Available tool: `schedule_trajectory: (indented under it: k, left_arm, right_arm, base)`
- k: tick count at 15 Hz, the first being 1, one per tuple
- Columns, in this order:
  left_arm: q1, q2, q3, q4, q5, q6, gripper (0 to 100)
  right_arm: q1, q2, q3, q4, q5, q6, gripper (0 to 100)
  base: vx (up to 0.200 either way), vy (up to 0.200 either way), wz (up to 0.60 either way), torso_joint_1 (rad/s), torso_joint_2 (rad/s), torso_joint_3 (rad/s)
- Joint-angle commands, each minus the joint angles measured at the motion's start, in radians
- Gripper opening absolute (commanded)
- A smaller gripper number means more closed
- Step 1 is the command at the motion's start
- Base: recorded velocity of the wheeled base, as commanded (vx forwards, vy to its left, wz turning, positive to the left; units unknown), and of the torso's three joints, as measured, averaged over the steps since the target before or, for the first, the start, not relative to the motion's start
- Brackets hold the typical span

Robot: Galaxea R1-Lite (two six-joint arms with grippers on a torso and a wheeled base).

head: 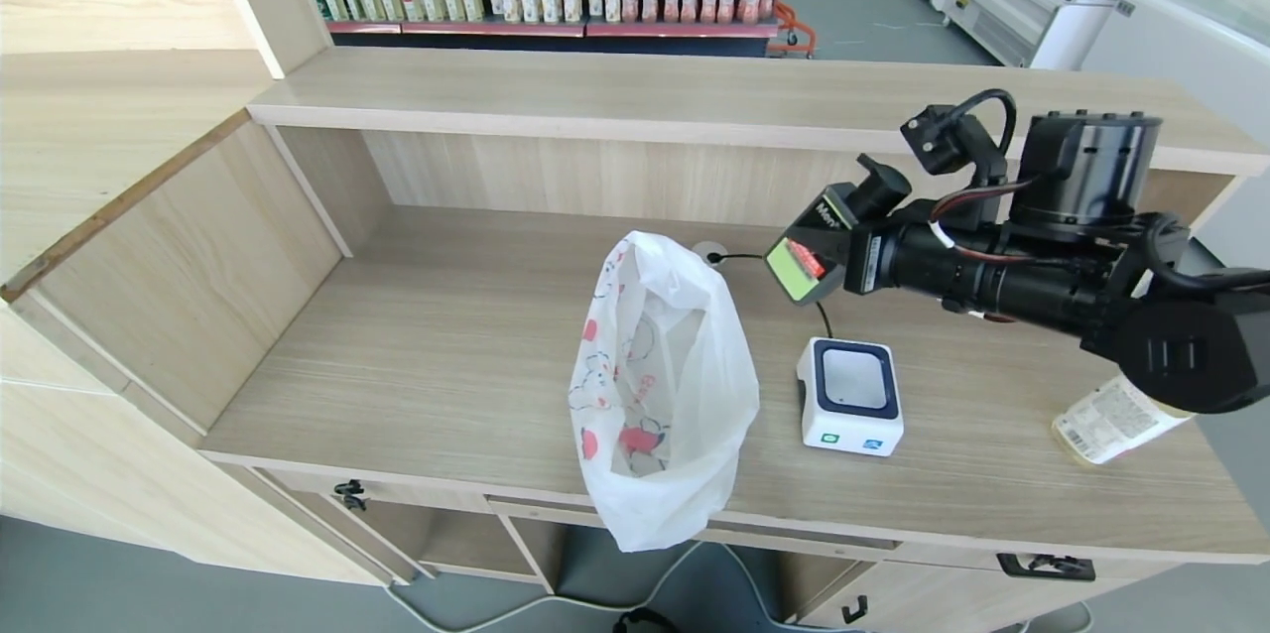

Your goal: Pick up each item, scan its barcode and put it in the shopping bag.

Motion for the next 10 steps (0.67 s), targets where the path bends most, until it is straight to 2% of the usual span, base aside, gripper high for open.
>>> schedule_trajectory:
  k: [1,3,7,10]
  left_arm:
    - [0.0,0.0,0.0,0.0,0.0,-0.001,100]
    - [0.0,0.0,0.0,0.0,0.0,0.001,100]
    - [0.0,0.0,0.0,0.0,0.0,-0.002,100]
    - [0.0,0.0,0.0,0.0,0.0,-0.002,100]
  right_arm:
    - [0.024,-0.049,0.0,-0.003,0.006,-0.029,0]
    - [0.047,-0.037,-0.002,-0.003,0.001,-0.04,0]
    - [0.044,0.043,0.046,-0.029,0.003,-0.129,0]
    - [0.043,0.106,0.136,-0.193,0.001,-0.186,0]
  base:
    - [0.0,0.2,0.0,-0.007,-0.01,0.002]
    - [0.0,0.2,0.0,-0.005,0.0,0.005]
    - [0.0,0.0,0.0,0.0,0.0,0.0]
    - [0.0,0.0,0.0,0.0,0.0,0.0]
